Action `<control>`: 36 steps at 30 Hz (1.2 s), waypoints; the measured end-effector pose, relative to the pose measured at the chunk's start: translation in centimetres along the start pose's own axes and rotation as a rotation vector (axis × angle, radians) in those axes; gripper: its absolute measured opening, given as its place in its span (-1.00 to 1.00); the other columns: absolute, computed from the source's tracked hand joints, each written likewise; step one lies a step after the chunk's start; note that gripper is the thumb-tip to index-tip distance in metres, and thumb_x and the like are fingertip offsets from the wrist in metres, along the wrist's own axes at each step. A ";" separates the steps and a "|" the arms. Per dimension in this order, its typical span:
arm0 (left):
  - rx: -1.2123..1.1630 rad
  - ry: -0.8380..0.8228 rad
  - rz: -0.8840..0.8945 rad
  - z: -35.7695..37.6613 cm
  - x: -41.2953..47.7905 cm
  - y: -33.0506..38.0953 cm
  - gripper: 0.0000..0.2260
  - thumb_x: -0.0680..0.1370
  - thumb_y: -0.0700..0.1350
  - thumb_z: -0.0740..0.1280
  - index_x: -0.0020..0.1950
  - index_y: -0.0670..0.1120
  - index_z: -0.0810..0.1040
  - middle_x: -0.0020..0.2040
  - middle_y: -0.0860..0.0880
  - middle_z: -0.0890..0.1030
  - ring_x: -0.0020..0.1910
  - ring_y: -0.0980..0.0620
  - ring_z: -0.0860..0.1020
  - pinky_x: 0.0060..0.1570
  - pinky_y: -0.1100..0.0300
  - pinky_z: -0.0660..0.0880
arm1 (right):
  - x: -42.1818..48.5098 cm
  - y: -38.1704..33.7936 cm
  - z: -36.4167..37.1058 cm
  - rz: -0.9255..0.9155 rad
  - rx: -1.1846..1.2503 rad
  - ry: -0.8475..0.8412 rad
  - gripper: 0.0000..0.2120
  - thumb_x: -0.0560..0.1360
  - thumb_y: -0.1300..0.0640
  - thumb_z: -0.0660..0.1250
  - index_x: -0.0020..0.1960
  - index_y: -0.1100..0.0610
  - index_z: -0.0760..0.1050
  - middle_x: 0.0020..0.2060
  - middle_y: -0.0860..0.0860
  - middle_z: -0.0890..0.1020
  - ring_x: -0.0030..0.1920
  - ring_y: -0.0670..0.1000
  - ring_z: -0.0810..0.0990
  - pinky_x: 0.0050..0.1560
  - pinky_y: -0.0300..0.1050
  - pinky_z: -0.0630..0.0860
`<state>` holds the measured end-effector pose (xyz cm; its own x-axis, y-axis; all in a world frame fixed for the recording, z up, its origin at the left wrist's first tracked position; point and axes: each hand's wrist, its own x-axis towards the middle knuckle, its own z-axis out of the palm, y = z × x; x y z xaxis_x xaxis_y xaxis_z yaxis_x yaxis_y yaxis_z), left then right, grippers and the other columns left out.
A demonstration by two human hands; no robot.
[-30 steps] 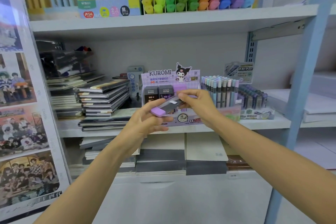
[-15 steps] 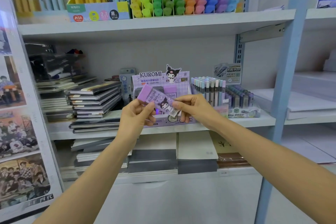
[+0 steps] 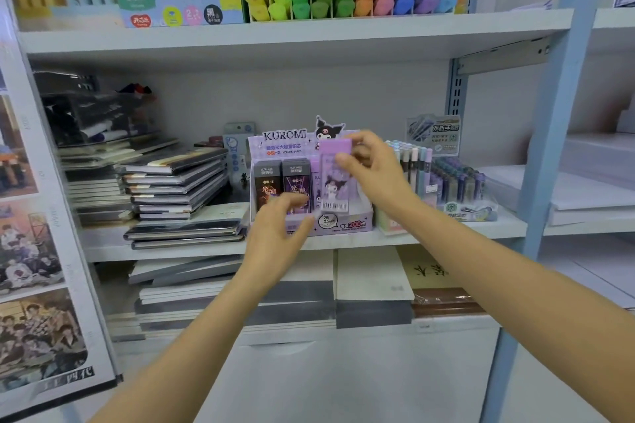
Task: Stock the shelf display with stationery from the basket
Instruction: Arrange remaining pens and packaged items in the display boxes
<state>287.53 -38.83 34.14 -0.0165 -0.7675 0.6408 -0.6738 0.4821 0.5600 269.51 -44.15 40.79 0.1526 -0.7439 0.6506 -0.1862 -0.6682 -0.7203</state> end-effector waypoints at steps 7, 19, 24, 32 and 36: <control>0.518 -0.167 0.204 1.5 -1.1 -2.8 -0.48 0.51 -0.07 0.36 0.46 0.02 0.34 0.37 0.06 0.43 0.40 -0.01 0.33 0.44 0.00 0.11 | 1.1 1.4 0.2 -0.004 -0.093 0.049 -0.85 0.56 0.29 0.30 0.07 0.11 0.40 -0.03 0.06 0.67 0.00 0.04 0.66 0.10 0.00 0.59; 0.514 -0.100 0.231 2.2 -1.5 -3.2 -0.47 0.48 -0.10 0.36 0.45 0.03 0.34 0.35 0.08 0.43 0.39 0.03 0.32 0.48 -0.02 0.04 | 2.9 1.8 0.9 0.030 -0.296 -0.207 -0.86 0.58 0.28 0.28 0.10 0.11 0.43 -0.09 0.10 0.69 -0.03 0.06 0.67 0.12 0.10 0.58; 0.530 -0.098 0.237 2.2 -1.5 -3.4 -0.45 0.47 -0.11 0.36 0.45 0.02 0.33 0.36 0.07 0.43 0.39 0.02 0.33 0.48 -0.04 0.06 | 3.0 2.3 1.9 0.015 -0.368 -0.157 -0.82 0.56 0.26 0.31 0.13 0.08 0.45 -0.06 0.11 0.68 -0.03 0.05 0.66 0.10 0.08 0.59; 0.540 -0.098 0.246 2.3 -1.6 -3.6 -0.43 0.47 -0.11 0.37 0.47 0.02 0.32 0.36 0.07 0.42 0.39 0.02 0.32 0.48 -0.03 0.05 | 2.7 3.4 3.2 -0.133 -0.552 0.048 -0.80 0.48 0.27 0.41 0.07 0.10 0.51 -0.02 0.01 0.49 -0.06 0.01 0.52 0.06 0.01 0.52; 0.549 -0.106 0.248 2.2 -1.6 -3.7 -0.43 0.48 -0.10 0.36 0.48 0.02 0.30 0.39 0.06 0.40 0.41 0.01 0.29 0.49 -0.03 0.03 | 2.7 4.0 3.0 -0.068 -0.602 0.036 -0.75 0.48 0.24 0.42 0.15 0.11 0.54 0.06 0.05 0.46 0.01 0.04 0.51 0.14 0.04 0.50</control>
<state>288.36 -40.34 29.92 -0.2758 -0.7120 0.6458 -0.9224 0.3850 0.0305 272.13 -48.83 38.92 0.1529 -0.6917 0.7058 -0.6951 -0.5830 -0.4207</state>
